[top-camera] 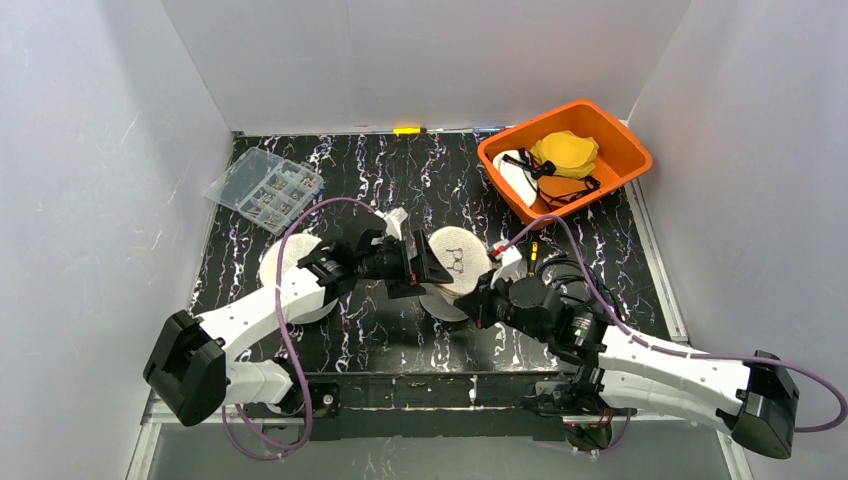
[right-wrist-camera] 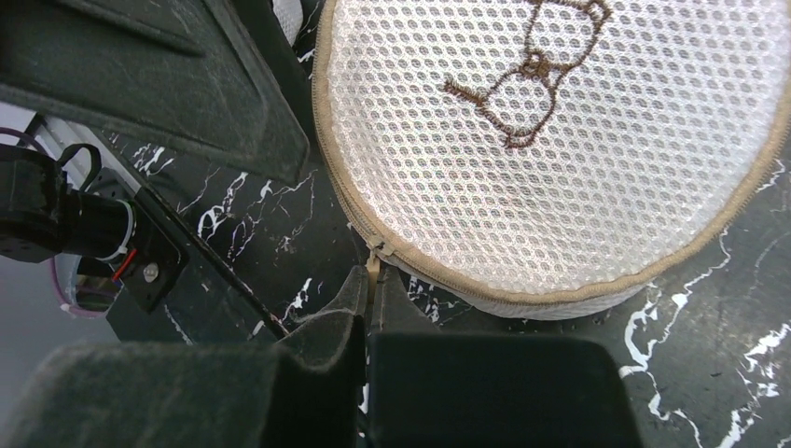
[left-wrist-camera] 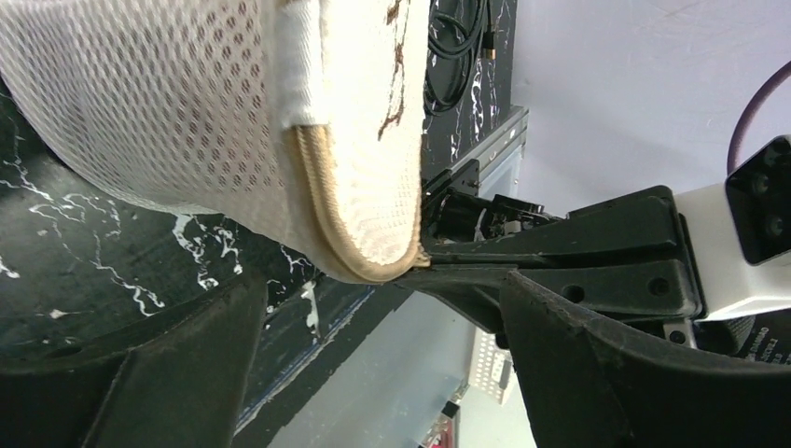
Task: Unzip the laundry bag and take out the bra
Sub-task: Unzip the laundry bag at the center of the board.
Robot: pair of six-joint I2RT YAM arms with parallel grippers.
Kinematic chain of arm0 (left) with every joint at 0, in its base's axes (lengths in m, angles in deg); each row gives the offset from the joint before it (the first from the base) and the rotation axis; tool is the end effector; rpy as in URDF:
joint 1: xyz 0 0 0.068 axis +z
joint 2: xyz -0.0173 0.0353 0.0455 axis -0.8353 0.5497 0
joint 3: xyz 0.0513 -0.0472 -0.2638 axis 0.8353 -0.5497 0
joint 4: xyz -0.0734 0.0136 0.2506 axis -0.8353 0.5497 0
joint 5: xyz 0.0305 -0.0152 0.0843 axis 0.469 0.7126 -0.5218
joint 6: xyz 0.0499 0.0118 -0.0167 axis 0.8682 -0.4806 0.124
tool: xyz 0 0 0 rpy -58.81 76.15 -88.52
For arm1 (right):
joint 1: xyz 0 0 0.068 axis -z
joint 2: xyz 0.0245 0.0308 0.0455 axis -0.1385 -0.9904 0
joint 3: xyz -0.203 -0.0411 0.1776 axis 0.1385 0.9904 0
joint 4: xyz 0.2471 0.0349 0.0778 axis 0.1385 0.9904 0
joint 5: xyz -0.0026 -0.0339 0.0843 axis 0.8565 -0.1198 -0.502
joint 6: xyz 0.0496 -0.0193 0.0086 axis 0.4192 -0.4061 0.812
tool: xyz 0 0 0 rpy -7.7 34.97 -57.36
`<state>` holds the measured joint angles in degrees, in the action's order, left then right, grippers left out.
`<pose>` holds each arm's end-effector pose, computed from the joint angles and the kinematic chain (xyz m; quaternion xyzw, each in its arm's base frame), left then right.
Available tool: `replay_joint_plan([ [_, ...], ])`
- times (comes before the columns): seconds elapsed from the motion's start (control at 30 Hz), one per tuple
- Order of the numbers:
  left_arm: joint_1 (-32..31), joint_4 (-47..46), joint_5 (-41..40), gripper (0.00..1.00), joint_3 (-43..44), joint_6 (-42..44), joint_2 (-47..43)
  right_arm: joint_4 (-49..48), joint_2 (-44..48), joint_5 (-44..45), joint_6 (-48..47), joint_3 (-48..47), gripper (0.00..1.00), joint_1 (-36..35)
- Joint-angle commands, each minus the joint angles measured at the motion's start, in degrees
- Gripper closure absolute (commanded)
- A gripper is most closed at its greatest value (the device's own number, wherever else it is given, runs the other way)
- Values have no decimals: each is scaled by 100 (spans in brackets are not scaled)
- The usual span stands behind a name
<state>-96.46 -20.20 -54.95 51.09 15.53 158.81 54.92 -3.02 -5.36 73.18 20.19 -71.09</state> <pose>0.2012 -0.1884 0.2636 0.0079 0.8464 -0.4977 0.1895 0.0933 0.1639 0.2441 -0.1453 0.7940 0.3573 0.4700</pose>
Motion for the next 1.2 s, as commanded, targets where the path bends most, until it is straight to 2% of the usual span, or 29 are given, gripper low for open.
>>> replay_joint_plan([
  [0.0,-143,109,-336,10,14,-534,-187,-678,-196,-199,48,-56,99,-22],
  [0.27,-194,189,-966,40,54,-1148,-196,-920,-367,-273,82,-107,99,-18],
  [0.4,-202,452,-1269,60,109,-1149,-163,-1042,-447,-446,92,-112,99,-24],
  [0.57,-202,710,-1527,70,233,-958,-65,-1094,-468,-675,23,-110,99,-27],
  [0.73,-202,813,-1736,100,241,-900,-43,-745,-312,-646,-30,-179,99,-26],
  [1.03,-202,839,-2026,100,160,-870,-230,-61,221,-269,114,-87,99,-29],
  [1.17,-187,854,-2002,100,198,-681,-304,366,414,194,241,-75,99,-32],
])
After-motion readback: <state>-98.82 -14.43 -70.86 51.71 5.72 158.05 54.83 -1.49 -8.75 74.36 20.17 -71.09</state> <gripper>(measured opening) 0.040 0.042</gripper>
